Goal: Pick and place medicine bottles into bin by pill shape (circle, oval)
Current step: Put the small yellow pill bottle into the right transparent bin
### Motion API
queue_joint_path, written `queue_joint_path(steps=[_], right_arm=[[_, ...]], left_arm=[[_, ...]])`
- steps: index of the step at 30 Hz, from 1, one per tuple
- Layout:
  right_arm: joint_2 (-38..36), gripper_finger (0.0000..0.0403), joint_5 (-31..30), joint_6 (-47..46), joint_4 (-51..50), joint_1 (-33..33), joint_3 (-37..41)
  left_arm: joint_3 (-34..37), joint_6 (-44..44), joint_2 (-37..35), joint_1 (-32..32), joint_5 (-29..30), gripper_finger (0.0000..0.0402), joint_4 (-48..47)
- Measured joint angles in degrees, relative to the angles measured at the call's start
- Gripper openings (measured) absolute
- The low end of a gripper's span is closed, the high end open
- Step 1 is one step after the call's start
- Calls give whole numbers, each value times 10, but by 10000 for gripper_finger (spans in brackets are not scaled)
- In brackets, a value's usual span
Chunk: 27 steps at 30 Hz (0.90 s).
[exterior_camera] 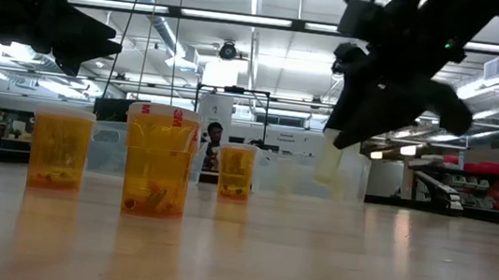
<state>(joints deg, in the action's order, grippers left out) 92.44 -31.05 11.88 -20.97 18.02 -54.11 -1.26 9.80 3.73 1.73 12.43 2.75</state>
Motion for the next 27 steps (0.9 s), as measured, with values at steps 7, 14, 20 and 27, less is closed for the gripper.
queue_joint_path(steps=[7,14,20,27], right_arm=[[0,137,-81,50,4,-66,0],[0,137,-83,86,38,-123,0],[0,137,-92,115,47,-152,0],[0,137,-105,133,45,-181,0]], left_arm=[[0,0,0,0,0,172,0],[0,0,0,0,0,172,0],[0,0,0,0,0,172,0],[0,0,0,0,0,172,0]])
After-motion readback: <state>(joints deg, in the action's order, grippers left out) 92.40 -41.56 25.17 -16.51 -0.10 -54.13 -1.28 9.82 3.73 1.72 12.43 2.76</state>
